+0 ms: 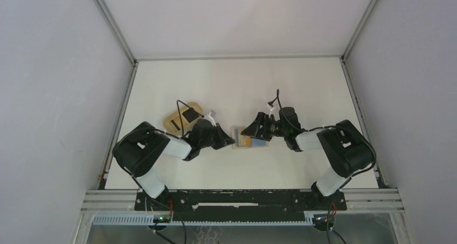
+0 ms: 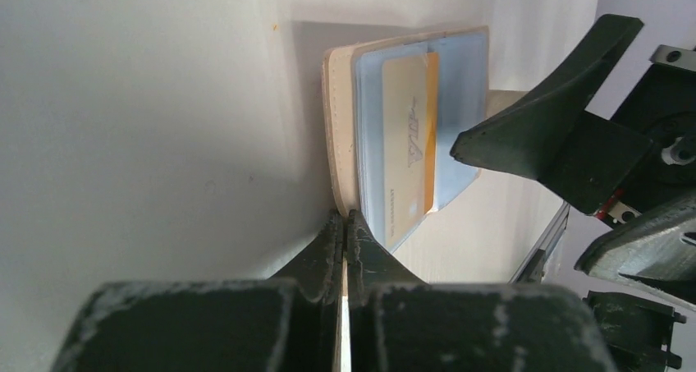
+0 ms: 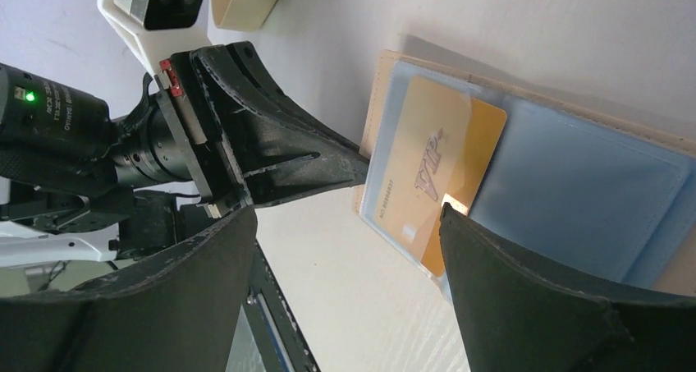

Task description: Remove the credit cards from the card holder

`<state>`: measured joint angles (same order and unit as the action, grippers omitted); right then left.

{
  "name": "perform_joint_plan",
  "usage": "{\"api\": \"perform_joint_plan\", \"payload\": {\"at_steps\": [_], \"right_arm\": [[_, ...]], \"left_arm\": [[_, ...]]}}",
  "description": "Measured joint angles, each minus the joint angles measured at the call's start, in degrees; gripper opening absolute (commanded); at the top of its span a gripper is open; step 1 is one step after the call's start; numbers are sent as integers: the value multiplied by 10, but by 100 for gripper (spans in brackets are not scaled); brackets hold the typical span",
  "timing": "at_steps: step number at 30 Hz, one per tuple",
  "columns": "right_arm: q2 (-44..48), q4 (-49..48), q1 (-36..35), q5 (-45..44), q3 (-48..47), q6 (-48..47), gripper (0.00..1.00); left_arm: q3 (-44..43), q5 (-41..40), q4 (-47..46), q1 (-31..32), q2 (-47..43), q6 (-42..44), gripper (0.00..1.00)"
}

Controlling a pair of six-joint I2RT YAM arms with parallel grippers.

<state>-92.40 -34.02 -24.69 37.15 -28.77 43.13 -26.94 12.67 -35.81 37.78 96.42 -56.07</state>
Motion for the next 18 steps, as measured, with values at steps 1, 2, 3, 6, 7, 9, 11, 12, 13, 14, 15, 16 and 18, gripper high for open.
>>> {"api": "perform_joint_plan", "payload": {"at_steps": [1, 2, 3, 6, 7, 9, 11, 12, 13, 14, 15, 16, 18], "right_arm": [[-9, -12, 2, 3, 0, 9, 91], [-16, -21, 4, 5, 0, 15, 91], [-21, -31, 6, 5, 1, 22, 91], [-33, -54, 17, 5, 6, 38, 91], [-37, -60, 22, 4, 7, 42, 91], [-43, -67, 28, 2, 9, 47, 91], [-47, -68, 33, -4, 12, 50, 91], [-47, -68, 33, -8, 13, 50, 91], [-47, -68, 34, -13, 13, 50, 91], [-47, -68, 33, -16, 13, 50, 91], [-48, -68, 33, -19, 13, 50, 91], [-49, -69, 33, -22, 13, 50, 91], [-54, -74, 31, -23, 13, 52, 91]], "left_arm": [[0, 0, -3, 0, 2, -1, 0], [0, 0, -6, 0, 3, -1, 0], [0, 0, -8, 0, 5, -2, 0], [0, 0, -12, 0, 7, -5, 0], [0, 0, -13, 0, 7, -5, 0], [0, 0, -16, 0, 9, -5, 0], [0, 0, -20, 0, 12, -5, 0], [0, 1, -23, 0, 13, -5, 0], [0, 1, -25, 0, 14, -5, 0], [0, 1, -26, 0, 14, -5, 0], [1, 1, -27, 0, 15, -5, 0], [2, 1, -30, 0, 15, -5, 0], [3, 1, -31, 0, 15, -5, 0]]}}
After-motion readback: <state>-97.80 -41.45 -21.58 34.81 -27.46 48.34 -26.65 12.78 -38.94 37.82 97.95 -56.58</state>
